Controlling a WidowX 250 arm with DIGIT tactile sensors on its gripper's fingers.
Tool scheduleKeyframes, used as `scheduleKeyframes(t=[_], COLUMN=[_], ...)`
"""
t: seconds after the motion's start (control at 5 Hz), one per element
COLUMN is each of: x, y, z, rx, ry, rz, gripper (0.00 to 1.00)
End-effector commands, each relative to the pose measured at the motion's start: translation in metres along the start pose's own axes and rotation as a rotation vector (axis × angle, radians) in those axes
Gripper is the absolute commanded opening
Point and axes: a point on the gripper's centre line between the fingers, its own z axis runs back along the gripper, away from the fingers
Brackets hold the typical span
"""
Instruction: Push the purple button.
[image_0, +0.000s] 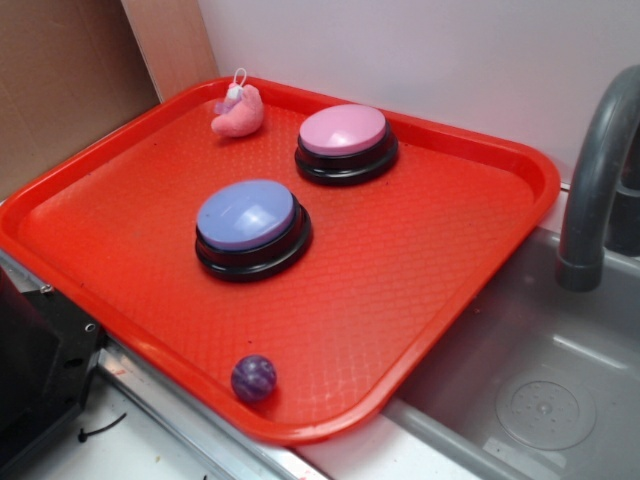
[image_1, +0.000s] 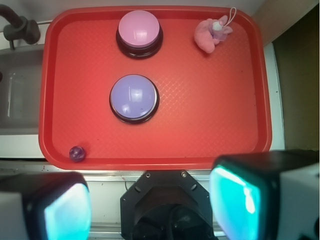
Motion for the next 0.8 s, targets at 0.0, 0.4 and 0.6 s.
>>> scheduleKeyframes(t=[0.0, 0.4, 0.6], x=[0.000, 0.065, 0.081], y=[0.000, -0.005, -0.015], z=[0.000, -0.095, -0.134], rx=[0.000, -0.025, -0.027], ry=[0.000, 0.003, -0.011], rz=[0.000, -0.117, -0.179], gripper=[1.00, 1.00, 1.00])
